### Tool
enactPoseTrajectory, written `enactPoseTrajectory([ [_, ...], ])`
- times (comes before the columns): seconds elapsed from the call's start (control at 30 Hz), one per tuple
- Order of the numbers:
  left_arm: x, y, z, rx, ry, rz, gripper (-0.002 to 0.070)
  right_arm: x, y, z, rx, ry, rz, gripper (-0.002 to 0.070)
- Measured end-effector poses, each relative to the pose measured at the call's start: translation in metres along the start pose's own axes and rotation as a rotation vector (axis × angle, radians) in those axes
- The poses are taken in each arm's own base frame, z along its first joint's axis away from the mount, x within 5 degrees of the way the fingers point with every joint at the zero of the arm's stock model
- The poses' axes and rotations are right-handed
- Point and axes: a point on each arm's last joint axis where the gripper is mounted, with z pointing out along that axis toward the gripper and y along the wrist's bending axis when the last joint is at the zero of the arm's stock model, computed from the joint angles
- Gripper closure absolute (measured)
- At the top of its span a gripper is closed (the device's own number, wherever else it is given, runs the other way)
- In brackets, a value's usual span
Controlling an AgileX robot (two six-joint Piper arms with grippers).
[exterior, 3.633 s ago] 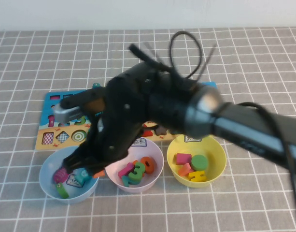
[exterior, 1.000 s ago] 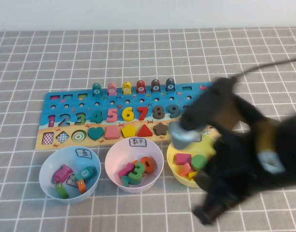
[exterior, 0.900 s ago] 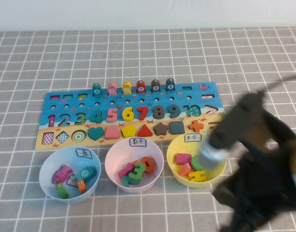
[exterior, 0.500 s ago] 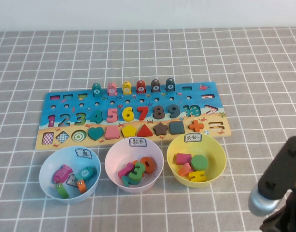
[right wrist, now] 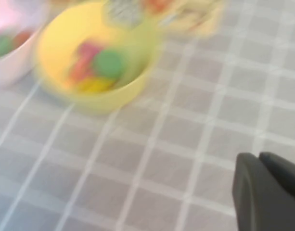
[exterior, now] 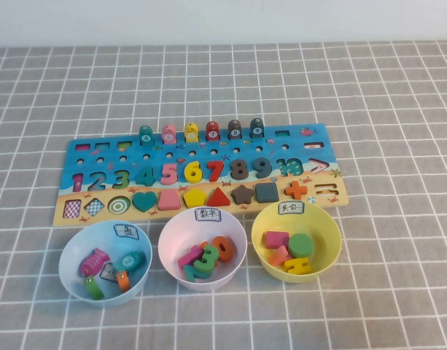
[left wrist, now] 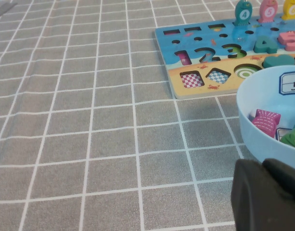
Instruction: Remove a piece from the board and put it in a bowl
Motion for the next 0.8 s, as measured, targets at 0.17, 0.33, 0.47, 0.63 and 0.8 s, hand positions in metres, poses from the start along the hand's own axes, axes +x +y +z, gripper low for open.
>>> enactPoseTrajectory([
  [0.17,0.0,0.0,0.0,0.0,0.0,0.0,0.0676,0.039,-0.021,-0.004,0.116,-0.221,0.091,0.0692],
  [0.33,0.0,0.0,0.0,0.0,0.0,0.0,0.0676,0.067,-0.03,-0.009,0.22,-0.382,0.138,0.0692],
  [0.47,0.0,0.0,0.0,0.0,0.0,0.0,0.0676,0.07,-0.031,-0.018,0.263,-0.494,0.144,0.0692],
  [0.63,0.0,0.0,0.0,0.0,0.0,0.0,0.0676,0.075,-0.03,-0.026,0.274,-0.536,0.143,0.0692],
  [0.8,0.0,0.0,0.0,0.0,0.0,0.0,0.0676,0.08,-0.03,-0.025,0.281,-0.502,0.153,0.0693],
])
